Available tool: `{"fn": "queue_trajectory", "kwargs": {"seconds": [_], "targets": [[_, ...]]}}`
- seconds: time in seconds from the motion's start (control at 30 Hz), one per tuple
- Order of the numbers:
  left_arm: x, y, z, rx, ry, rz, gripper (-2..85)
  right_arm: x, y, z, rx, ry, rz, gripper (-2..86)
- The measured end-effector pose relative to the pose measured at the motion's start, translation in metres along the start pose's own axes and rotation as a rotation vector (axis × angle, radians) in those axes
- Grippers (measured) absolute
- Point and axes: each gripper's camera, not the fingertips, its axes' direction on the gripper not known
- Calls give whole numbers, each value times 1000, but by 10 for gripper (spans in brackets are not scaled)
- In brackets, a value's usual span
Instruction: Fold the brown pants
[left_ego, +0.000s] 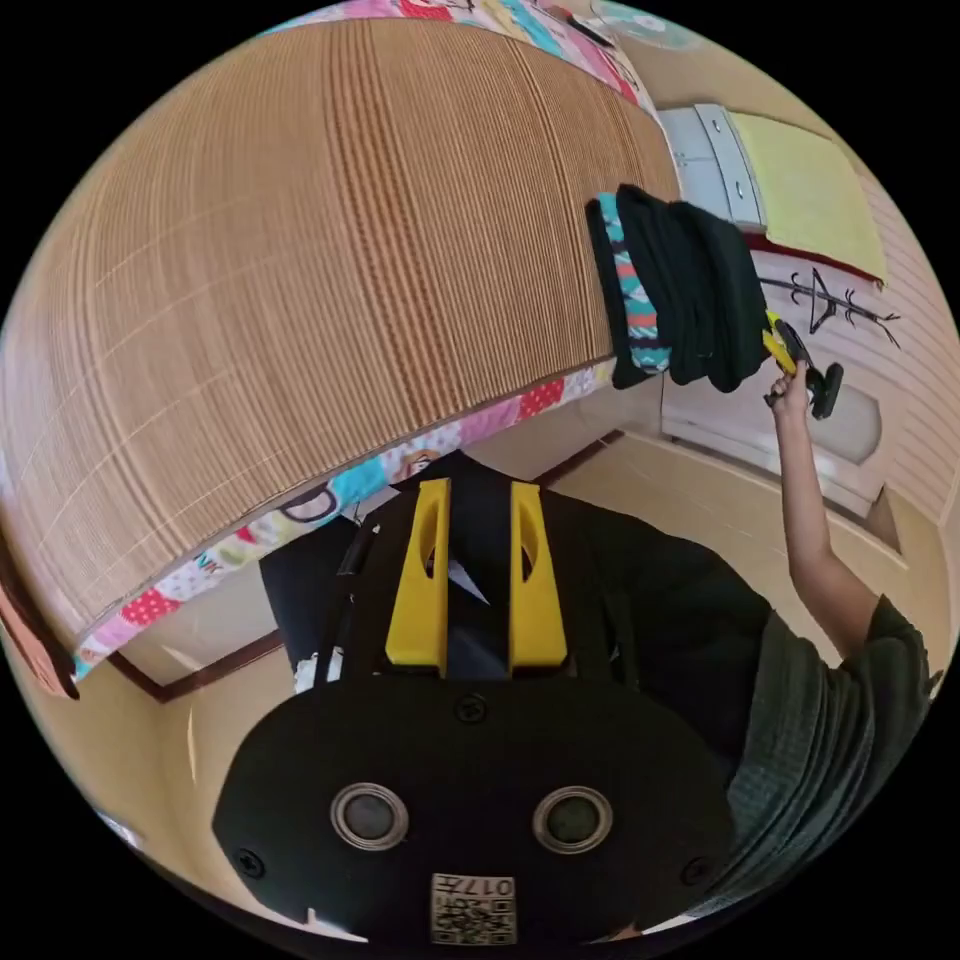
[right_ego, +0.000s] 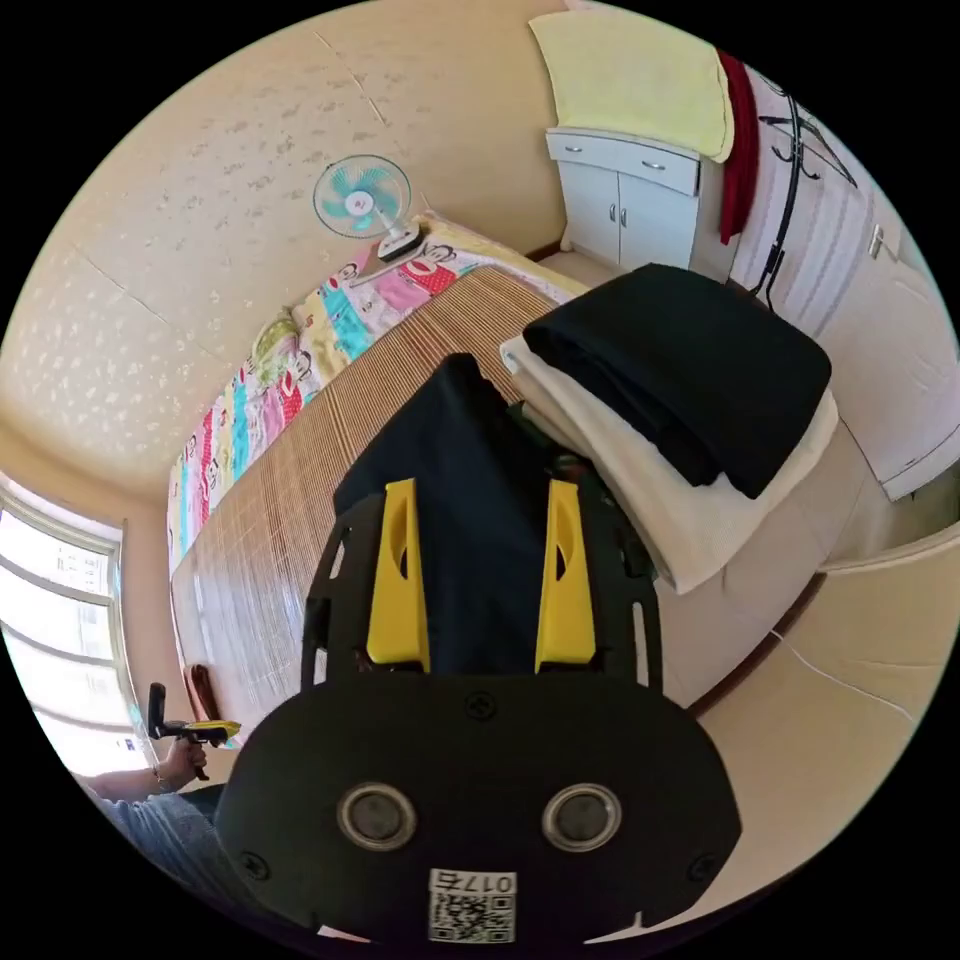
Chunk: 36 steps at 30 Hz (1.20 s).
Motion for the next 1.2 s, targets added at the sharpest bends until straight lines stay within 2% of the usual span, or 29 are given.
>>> {"fn": "queue_trajectory", "kwargs": {"seconds": [0.13,0.2,0.37,0.47,0.53,0.63,0.83,0.93,1.03,1.1,1.2], "targets": [[-24,109,-89,311,8,-91,92,-44,61,-66,135,-225,26,187],[-24,155,-117,437,26,-121,92,-69,85,-95,190,-274,18,181],[-20,296,-151,829,52,-228,92,-150,140,-166,319,-202,-86,149],[-29,363,-128,964,63,-330,92,-190,179,-199,410,-119,-100,109],[-34,393,-107,997,89,-380,92,-217,210,-219,491,-78,-129,72],[-34,435,-70,1023,103,-432,93,-239,242,-233,512,-66,-178,33],[-16,463,-27,1067,-53,-448,92,-281,293,-222,565,103,-244,11],[-12,438,-36,1090,-81,-315,90,-304,304,-200,563,3,-269,9],[6,412,-59,1171,-202,-103,85,-322,323,-173,607,-151,-264,7],[17,399,-78,1179,-235,-88,85,-331,329,-165,606,-189,-241,6],[52,412,-99,1294,-230,63,83,-341,334,-168,575,-175,-323,5]]}}
